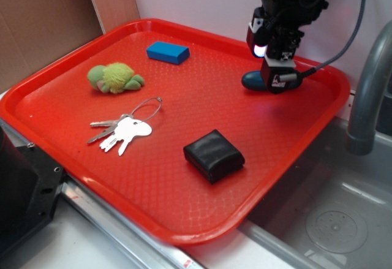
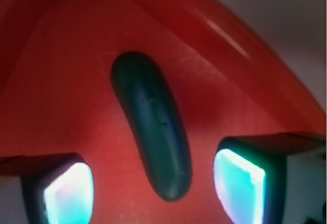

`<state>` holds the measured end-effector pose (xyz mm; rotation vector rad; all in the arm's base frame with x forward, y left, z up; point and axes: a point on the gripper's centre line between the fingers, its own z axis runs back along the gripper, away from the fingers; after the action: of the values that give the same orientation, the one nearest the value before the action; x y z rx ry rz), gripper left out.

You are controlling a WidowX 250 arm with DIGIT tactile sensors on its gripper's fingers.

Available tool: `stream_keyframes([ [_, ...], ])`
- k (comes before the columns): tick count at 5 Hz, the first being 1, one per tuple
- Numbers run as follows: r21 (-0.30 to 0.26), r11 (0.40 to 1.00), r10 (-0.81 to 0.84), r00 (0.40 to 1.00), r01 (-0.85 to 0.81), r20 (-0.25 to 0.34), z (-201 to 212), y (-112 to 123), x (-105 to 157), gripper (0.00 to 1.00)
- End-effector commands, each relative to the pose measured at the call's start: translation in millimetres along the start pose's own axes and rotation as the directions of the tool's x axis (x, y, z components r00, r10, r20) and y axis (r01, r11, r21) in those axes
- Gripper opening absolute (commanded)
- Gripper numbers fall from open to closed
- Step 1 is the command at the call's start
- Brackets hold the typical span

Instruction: Grab the plastic pickle.

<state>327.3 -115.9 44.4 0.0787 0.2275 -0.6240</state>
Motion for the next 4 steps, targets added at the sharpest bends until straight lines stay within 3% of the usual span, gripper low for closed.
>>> stream_keyframes([
  [1,0.006,0.998,0.06,0.998,-0.06,-0.018,-11,14,-13,1.0],
  [2,0.003,0.997,0.071,0.996,-0.071,-0.058,-24,20,-16,1.0],
  [3,-0.006,0.998,0.06,0.997,-0.06,-0.054,-29,23,-13,0.0],
  [4,-0.012,0.999,0.049,0.998,-0.049,-0.042,-25,20,-14,0.0],
])
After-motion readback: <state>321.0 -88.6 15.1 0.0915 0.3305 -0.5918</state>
